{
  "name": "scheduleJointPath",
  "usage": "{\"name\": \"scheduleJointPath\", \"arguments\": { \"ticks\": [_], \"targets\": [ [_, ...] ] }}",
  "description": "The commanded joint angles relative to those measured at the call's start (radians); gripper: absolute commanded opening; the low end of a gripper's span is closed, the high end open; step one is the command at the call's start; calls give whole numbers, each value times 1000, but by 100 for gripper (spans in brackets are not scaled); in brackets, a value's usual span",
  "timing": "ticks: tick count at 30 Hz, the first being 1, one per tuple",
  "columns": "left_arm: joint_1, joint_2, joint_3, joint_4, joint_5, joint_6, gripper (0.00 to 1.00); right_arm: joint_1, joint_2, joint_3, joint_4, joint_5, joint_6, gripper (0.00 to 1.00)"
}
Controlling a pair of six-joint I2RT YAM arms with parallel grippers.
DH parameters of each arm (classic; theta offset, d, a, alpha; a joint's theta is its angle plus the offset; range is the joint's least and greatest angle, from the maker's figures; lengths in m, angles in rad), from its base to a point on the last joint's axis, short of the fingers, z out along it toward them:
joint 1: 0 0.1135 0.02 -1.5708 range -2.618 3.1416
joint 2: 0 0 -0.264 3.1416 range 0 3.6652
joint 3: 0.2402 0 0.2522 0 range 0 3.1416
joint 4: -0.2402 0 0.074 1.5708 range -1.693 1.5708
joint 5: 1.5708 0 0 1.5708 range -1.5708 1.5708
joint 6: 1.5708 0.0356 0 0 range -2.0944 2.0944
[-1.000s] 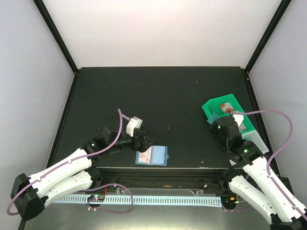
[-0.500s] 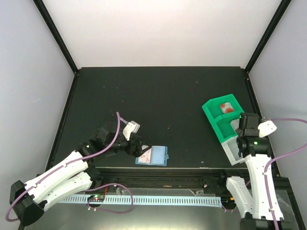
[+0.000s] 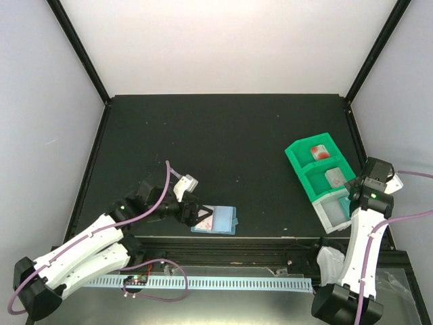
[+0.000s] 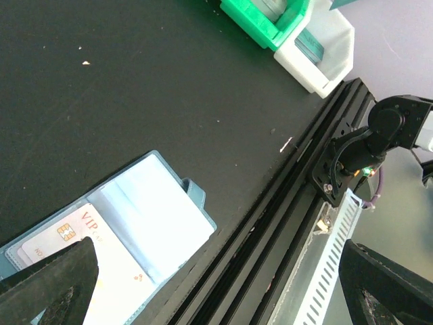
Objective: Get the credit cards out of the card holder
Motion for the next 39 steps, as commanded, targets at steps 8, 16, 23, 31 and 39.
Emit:
{"name": "scheduleJointPath", "arguments": {
  "ticks": [8, 16, 23, 31, 39],
  "targets": [
    [6, -34, 28, 7, 28, 15, 99, -24, 25, -60, 47, -138, -26, 1],
    [6, -30, 43, -7, 18, 32, 99, -27, 121, -80, 119, -106, -45, 1],
    [8, -26, 48, -19, -1, 34, 99, -41, 193, -105, 183, -129, -69, 1],
    [10, -28, 48, -15, -28, 45, 99, -77, 249, -114, 213, -121, -84, 1],
    [29, 23, 59, -17, 7, 58, 99, -78, 293, -120, 228, -135, -86, 1]
  ]
}}
